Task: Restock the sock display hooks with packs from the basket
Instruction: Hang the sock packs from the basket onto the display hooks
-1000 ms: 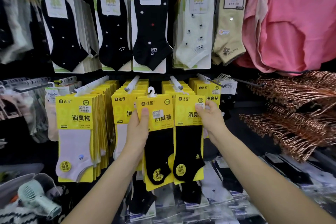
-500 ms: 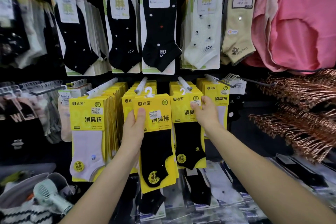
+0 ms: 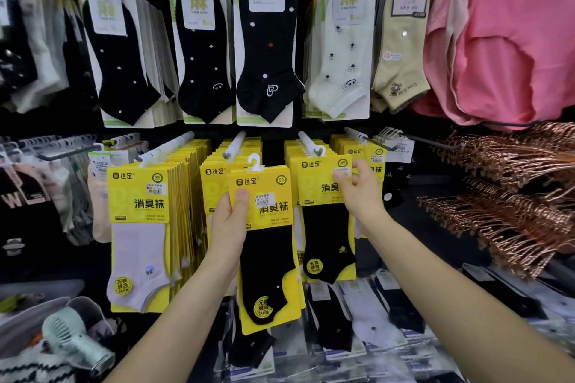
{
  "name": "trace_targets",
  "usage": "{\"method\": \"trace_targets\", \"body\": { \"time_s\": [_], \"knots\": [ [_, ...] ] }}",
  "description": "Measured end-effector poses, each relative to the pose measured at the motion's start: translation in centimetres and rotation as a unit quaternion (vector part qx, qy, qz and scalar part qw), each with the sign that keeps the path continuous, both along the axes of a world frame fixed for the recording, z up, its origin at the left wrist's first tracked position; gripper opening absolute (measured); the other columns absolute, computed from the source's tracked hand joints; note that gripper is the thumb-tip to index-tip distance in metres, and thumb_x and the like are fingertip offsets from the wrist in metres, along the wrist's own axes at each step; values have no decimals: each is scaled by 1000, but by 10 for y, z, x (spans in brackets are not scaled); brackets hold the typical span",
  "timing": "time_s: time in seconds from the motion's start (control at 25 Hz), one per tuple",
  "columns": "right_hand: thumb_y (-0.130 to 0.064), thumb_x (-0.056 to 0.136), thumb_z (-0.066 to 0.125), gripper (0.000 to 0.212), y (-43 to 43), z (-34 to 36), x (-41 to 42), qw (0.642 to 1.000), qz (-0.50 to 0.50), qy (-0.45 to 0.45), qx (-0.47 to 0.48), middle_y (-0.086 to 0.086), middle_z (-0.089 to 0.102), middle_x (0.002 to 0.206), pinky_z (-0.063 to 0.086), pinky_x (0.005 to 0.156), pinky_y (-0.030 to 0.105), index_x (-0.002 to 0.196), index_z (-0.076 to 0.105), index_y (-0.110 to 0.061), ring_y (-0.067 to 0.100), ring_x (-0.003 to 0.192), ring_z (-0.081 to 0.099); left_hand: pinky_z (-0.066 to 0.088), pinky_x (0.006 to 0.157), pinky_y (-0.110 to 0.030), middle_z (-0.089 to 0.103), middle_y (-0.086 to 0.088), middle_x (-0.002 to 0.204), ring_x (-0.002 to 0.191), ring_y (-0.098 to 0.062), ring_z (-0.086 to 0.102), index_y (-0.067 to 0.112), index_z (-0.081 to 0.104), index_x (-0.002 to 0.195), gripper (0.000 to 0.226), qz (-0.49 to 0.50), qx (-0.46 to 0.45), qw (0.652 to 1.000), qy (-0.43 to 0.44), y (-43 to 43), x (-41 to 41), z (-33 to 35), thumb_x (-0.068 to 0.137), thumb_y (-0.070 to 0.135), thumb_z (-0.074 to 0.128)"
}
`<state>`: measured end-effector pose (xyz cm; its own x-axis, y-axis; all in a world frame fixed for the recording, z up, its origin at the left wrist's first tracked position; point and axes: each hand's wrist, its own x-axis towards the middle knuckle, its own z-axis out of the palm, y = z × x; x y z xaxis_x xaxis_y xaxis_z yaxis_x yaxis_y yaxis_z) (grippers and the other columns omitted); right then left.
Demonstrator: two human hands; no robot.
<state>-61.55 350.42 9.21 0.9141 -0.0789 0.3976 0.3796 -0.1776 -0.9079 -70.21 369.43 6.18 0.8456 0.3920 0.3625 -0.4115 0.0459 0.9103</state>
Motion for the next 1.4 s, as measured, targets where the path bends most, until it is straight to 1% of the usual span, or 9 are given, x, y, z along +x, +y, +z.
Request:
{"method": "trace_targets", "body": {
  "time_s": [0.16, 0.32, 0.44, 0.64, 0.88, 1.0, 1.08, 1.2, 1.4],
  "knots": [
    [-23, 95, 54, 42, 7, 1, -1, 1000, -3, 5, -10, 0, 54, 108, 41, 87, 32, 133, 42, -10, 22, 112, 52, 48, 97, -46, 65, -2, 117, 109, -20, 61, 27, 56, 111, 21, 5, -5, 1000, 5, 4, 0, -1, 98, 35, 41],
    [-21, 94, 55, 25, 9, 1, -2, 999, 6, 14, -32, -18, 51, 81, 46, 72, 29, 117, 51, -11, 8, 83, 56, 50, 92, -42, 66, 0, 113, 108, -20, 62, 30, 56, 105, 17, 3, -5, 1000, 1, 8, 0, -2, 97, 35, 42],
    [-26, 93, 57, 12, 8, 4, 1, 998, 15, 43, -38, -5, 61, 91, 42, 67, 25, 100, 53, -18, 11, 82, 55, 50, 92, -38, 66, 3, 114, 108, -16, 62, 27, 57, 112, 24, -3, 10, 1000, 0, 6, 3, -5, 97, 37, 41],
    [-44, 85, 62, 39, -1, -2, -9, 994, -66, 47, -72, -2, 51, 94, 46, 75, 36, 108, 46, -16, 22, 89, 55, 50, 63, -8, 67, 18, 99, 85, 11, 64, 32, 56, 102, 16, -7, 10, 1000, 5, -6, 4, -8, 97, 37, 43],
    [-50, 78, 67, 34, 11, -18, -36, 994, 38, -32, -100, -6, 55, 81, 41, 63, 22, 88, 51, -21, 7, 72, 50, 51, 70, -13, 68, 10, 106, 94, 1, 65, 22, 59, 112, 24, -21, 40, 999, -24, -33, 5, -4, 96, 35, 46],
    [-37, 83, 68, 17, 12, -16, -39, 996, 43, -45, -67, -6, 64, 76, 45, 60, 19, 81, 57, -23, 7, 68, 56, 49, 64, -8, 68, 15, 97, 87, 7, 64, 27, 59, 103, 12, -10, 41, 999, -30, -45, 5, -4, 93, 30, 52],
    [-30, 87, 65, 12, 4, -16, -37, 998, 56, -10, -21, -9, 67, 75, 47, 56, 14, 81, 56, -24, 7, 70, 61, 52, 76, -18, 67, 9, 106, 96, -1, 64, 20, 58, 110, 19, -8, 45, 999, -20, -46, 6, -6, 96, 29, 48],
    [-27, 91, 59, 13, -7, -18, -31, 997, 60, 51, 26, -3, 70, 91, 54, 74, 29, 98, 58, -16, 16, 90, 64, 50, 85, -27, 65, 5, 108, 101, -9, 60, 18, 56, 110, 20, 16, 58, 998, -14, -42, 9, -8, 98, 28, 43],
    [-23, 94, 54, 23, -24, -7, -16, 996, -14, 41, 73, 6, 62, 110, 48, 89, 35, 116, 54, -13, 20, 101, 58, 48, 66, -14, 64, 11, 92, 79, 6, 60, 23, 57, 96, 15, 80, 34, 996, -26, -18, 10, -3, 98, 29, 44]
  ]
}}
